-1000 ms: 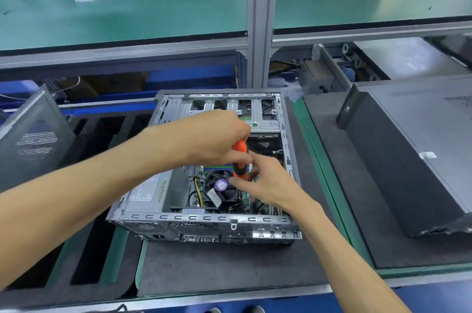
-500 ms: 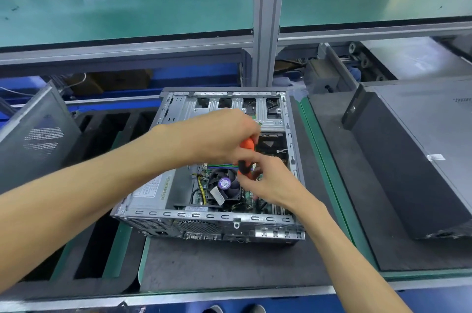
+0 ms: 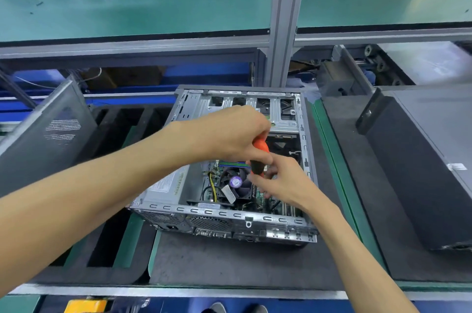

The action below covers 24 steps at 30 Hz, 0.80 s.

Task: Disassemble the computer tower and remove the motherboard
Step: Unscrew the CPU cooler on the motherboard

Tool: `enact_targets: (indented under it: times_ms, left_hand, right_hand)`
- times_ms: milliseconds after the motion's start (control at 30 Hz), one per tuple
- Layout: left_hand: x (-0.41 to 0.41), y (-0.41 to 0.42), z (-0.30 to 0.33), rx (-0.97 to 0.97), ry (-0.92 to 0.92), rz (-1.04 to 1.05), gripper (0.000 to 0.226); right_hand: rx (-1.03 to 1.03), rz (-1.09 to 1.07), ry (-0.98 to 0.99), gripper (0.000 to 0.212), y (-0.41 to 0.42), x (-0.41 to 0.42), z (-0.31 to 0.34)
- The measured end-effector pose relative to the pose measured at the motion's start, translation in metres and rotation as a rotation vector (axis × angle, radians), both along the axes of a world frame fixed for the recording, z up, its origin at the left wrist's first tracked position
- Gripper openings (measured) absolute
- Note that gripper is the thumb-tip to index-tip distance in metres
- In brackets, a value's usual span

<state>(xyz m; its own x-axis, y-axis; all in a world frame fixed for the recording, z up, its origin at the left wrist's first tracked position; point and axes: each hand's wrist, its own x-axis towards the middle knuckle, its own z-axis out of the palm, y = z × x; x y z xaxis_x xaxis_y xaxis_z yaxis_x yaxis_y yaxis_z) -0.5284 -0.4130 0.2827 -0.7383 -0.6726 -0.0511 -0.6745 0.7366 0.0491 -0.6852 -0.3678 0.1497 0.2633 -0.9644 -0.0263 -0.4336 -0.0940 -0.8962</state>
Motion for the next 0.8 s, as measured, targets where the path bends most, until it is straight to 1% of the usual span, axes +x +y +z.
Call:
enact_targets:
  times_ms: [33, 100, 133, 167, 200, 233, 267, 333, 367, 400, 433, 467, 500, 533, 567, 600, 667, 700, 733, 767, 800]
  left_hand:
    - [-0.002, 0.001, -0.003, -0.047, 0.002, 0.080, 0.044]
    - [-0.008, 0.006, -0.009, -0.239, -0.079, 0.196, 0.059]
    - [-0.010, 0.009, -0.011, -0.334, -0.114, 0.207, 0.062]
    - [-0.009, 0.011, -0.013, -0.385, -0.130, 0.206, 0.062]
    - [-0.007, 0.012, -0.016, -0.387, -0.105, 0.173, 0.058]
    - [-0.003, 0.011, -0.015, -0.318, -0.068, 0.118, 0.049]
    - [0.002, 0.011, -0.012, -0.192, -0.019, 0.025, 0.037]
    - [0.007, 0.010, -0.004, 0.088, 0.012, -0.105, 0.036]
    - [0.007, 0.008, -0.002, 0.146, -0.004, -0.136, 0.033]
    - [0.005, 0.006, -0.001, 0.128, -0.020, -0.141, 0.026]
    - [0.003, 0.002, 0.000, 0.070, -0.050, -0.126, 0.020]
    - [0.002, -0.003, 0.000, -0.007, -0.068, -0.095, 0.025]
    - [0.002, -0.007, -0.001, -0.074, -0.091, -0.048, 0.038]
    - [0.002, -0.007, -0.003, -0.121, -0.099, 0.012, 0.050]
    - [-0.001, -0.005, -0.005, -0.161, -0.095, 0.077, 0.057]
    - [-0.004, -0.002, -0.010, -0.198, -0.075, 0.119, 0.061]
    - [-0.016, 0.005, -0.021, -0.287, -0.028, 0.147, 0.066]
    - [-0.020, 0.006, -0.024, -0.292, -0.002, 0.153, 0.069]
    - [-0.018, 0.003, -0.026, -0.244, 0.045, 0.191, 0.074]
    - [-0.011, -0.003, -0.027, -0.146, 0.097, 0.252, 0.078]
    - [0.002, -0.013, -0.030, -0.028, 0.130, 0.312, 0.077]
  right_hand:
    - [-0.002, 0.004, 0.006, 0.021, 0.000, -0.001, 0.000]
    - [-0.004, 0.004, 0.018, 0.016, -0.001, -0.001, 0.001]
    - [0.001, -0.003, 0.011, 0.013, -0.001, -0.001, 0.001]
    - [0.010, -0.008, 0.001, 0.010, -0.001, -0.001, 0.001]
    - [0.021, -0.016, -0.015, 0.008, -0.002, -0.001, 0.000]
    - [0.032, -0.026, -0.033, 0.007, -0.003, -0.001, 0.000]
    - [0.036, -0.034, -0.046, 0.006, -0.003, -0.002, 0.001]
    - [0.034, -0.022, -0.043, 0.009, -0.002, -0.002, 0.002]
    - [0.027, -0.012, -0.028, 0.009, -0.001, -0.001, 0.002]
    - [0.019, -0.004, -0.008, 0.005, 0.000, 0.001, 0.002]
    - [0.011, 0.007, 0.009, 0.004, 0.001, 0.002, 0.002]
    - [0.000, 0.016, 0.030, 0.015, 0.000, 0.002, 0.001]
    - [-0.006, 0.023, 0.054, 0.026, 0.000, 0.003, 0.000]
    - [-0.002, 0.019, 0.079, 0.032, 0.000, 0.003, 0.000]
    - [0.008, 0.007, 0.084, 0.031, 0.000, 0.003, 0.001]
    - [0.022, -0.009, 0.070, 0.025, 0.000, 0.002, 0.001]
    - [0.031, -0.040, 0.047, 0.016, 0.000, 0.003, 0.000]
    - [0.027, -0.054, 0.050, 0.016, 0.001, 0.003, -0.001]
    - [0.022, -0.072, 0.060, 0.016, 0.002, 0.002, -0.003]
    - [0.010, -0.095, 0.073, 0.018, 0.003, 0.000, -0.004]
    - [-0.015, -0.128, 0.076, 0.021, 0.006, 0.000, -0.003]
